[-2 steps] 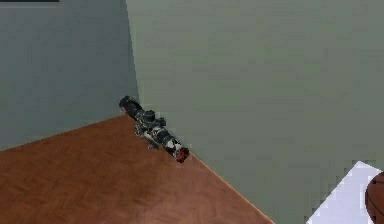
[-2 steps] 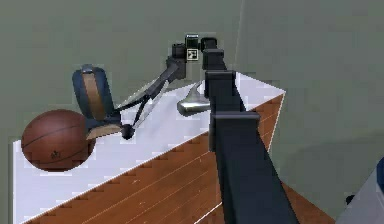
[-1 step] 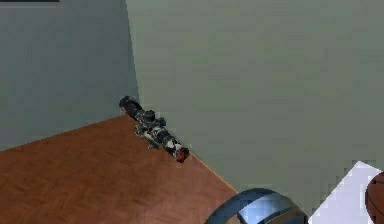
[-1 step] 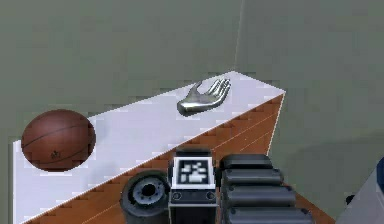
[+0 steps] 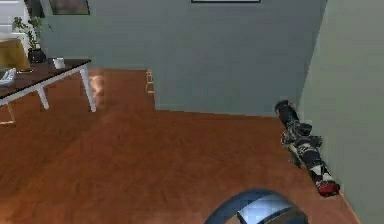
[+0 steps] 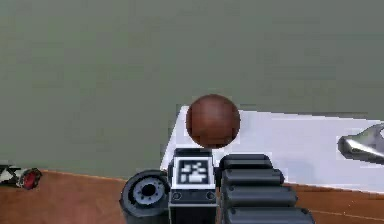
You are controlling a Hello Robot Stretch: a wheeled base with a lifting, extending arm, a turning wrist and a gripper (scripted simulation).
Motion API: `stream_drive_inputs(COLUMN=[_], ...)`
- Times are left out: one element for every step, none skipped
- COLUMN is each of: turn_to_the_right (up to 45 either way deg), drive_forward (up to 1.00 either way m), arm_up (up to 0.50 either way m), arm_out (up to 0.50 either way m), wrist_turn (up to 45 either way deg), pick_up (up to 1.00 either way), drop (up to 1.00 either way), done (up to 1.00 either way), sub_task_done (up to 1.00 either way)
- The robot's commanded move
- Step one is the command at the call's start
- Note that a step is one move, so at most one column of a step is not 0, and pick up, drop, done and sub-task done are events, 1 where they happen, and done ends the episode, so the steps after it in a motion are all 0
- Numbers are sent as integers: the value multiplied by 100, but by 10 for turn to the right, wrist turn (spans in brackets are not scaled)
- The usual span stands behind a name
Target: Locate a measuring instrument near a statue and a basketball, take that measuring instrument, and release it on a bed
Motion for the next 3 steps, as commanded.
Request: stream_drive_inputs(turn_to_the_right=[-450,-300,0], drive_forward=[0,0,100], arm_up=[0,0,0], arm_out=[0,0,0], wrist_turn=[0,0,0], pick_up=[0,0,0], drop=[0,0,0], done=[0,0,0], sub_task_done=[0,0,0])
